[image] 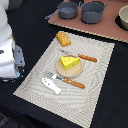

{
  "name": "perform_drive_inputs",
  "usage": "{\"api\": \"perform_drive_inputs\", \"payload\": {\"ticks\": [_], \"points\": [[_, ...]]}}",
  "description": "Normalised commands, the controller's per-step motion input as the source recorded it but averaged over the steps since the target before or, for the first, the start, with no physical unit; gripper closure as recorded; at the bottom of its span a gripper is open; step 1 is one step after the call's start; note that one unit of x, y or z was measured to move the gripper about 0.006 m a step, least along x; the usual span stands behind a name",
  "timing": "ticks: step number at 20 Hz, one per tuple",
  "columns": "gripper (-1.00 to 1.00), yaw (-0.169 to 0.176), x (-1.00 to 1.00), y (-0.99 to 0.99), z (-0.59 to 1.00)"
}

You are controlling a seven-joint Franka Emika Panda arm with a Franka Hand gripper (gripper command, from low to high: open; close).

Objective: Interact with the objects in diverse but meaningful ways.

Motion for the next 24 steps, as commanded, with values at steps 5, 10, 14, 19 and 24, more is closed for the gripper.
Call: {"api": "perform_drive_inputs", "payload": {"ticks": [5, 10, 14, 19, 24], "points": [[1.0, 0.053, -0.18, 0.08, -0.2], [1.0, 0.023, 0.0, 0.01, 0.0], [1.0, 0.019, 0.0, 0.0, -0.04], [1.0, -0.046, 0.38, 0.13, 0.77], [1.0, -0.091, 0.67, 0.34, 1.0]]}}
